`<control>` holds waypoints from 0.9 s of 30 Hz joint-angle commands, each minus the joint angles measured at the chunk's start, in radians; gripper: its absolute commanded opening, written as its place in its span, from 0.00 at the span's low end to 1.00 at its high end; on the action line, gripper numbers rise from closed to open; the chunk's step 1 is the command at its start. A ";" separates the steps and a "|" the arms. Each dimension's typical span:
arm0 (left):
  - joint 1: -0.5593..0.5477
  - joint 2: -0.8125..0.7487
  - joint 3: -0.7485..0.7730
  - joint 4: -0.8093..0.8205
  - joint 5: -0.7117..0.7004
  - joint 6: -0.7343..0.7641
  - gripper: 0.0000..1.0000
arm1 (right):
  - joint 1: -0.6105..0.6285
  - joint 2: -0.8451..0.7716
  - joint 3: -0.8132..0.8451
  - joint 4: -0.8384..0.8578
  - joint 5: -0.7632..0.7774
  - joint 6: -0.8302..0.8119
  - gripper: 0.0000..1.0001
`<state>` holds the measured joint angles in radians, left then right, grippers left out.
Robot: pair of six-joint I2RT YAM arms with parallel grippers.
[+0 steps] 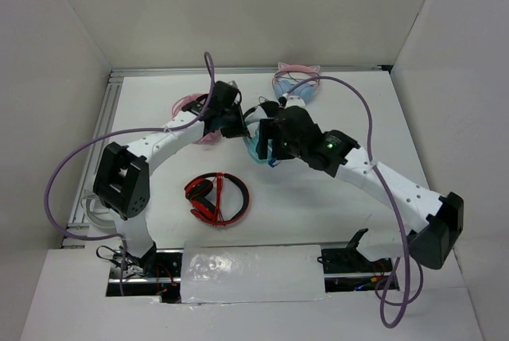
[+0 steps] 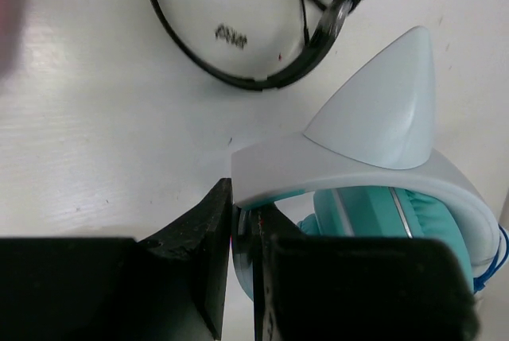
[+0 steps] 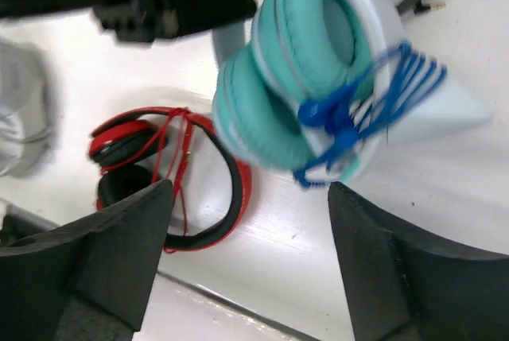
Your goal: Wrap the headphones
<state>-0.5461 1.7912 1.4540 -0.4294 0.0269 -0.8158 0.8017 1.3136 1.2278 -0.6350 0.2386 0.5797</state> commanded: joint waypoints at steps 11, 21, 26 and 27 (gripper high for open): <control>0.279 0.232 0.487 -0.114 0.085 0.000 0.00 | -0.019 -0.223 0.006 0.071 0.002 -0.078 1.00; 0.454 0.573 0.858 -0.053 0.169 0.000 0.00 | -0.108 -0.189 -0.021 0.087 -0.044 -0.118 1.00; 0.468 0.680 0.937 0.036 0.103 0.003 0.00 | -0.189 -0.143 -0.036 0.115 -0.125 -0.121 1.00; 0.468 0.697 0.972 0.072 0.108 0.006 0.00 | -0.202 -0.126 -0.042 0.116 -0.133 -0.118 1.00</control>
<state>-0.0628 2.4619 2.3180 -0.5247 0.1055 -0.8040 0.6342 1.1629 1.1954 -0.5755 0.1555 0.4763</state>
